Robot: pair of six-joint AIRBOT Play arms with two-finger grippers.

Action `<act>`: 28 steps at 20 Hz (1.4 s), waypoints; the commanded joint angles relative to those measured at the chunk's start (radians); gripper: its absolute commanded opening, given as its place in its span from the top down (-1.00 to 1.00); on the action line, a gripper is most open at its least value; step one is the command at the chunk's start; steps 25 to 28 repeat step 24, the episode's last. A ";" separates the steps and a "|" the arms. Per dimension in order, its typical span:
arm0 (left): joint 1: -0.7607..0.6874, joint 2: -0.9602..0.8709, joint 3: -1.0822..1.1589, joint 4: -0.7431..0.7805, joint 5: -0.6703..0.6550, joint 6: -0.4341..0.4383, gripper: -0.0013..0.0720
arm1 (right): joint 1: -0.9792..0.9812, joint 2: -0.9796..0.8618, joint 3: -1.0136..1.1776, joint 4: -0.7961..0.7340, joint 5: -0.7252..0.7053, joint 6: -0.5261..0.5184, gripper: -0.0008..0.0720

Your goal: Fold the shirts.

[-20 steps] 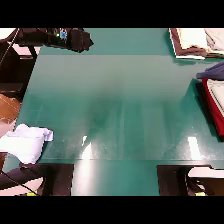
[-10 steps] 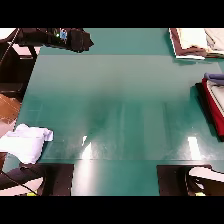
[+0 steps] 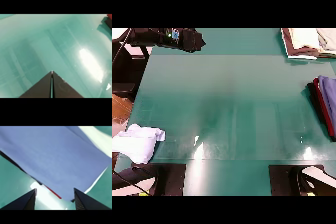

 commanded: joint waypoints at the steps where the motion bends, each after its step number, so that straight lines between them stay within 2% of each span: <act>1: -0.001 0.000 0.000 0.000 0.000 0.000 0.90 | -0.002 0.028 -0.024 0.100 -0.020 -0.002 -0.51; 6: 0.000 0.000 0.000 0.013 0.008 0.001 0.90 | 0.317 0.027 0.095 0.255 0.001 -0.001 -0.51; 11: 0.000 0.000 0.000 0.057 0.023 0.000 0.90 | 0.749 0.019 0.118 0.267 -0.088 -0.002 -0.45; 12: 0.000 0.000 0.000 0.056 0.034 0.000 0.90 | 0.816 0.016 0.118 0.267 -0.102 -0.002 -0.32; 13: 0.000 0.000 0.000 0.056 0.043 0.000 0.90 | 0.877 0.011 0.118 0.267 -0.112 -0.002 -0.10; 14: 0.000 0.000 0.000 0.056 0.050 0.000 0.90 | 0.935 0.005 0.118 0.267 -0.122 -0.002 0.19; 16: 0.000 0.000 0.000 0.056 0.054 0.000 0.90 | 1.027 0.000 0.118 0.249 -0.131 -0.002 0.93; 20: 0.000 0.000 0.000 0.056 0.054 0.000 0.90 | 1.118 0.001 0.118 0.189 -0.148 -0.002 0.93; 28: 0.000 0.000 0.000 0.056 0.054 0.000 0.90 | 1.120 0.001 0.118 0.191 -0.148 -0.002 0.93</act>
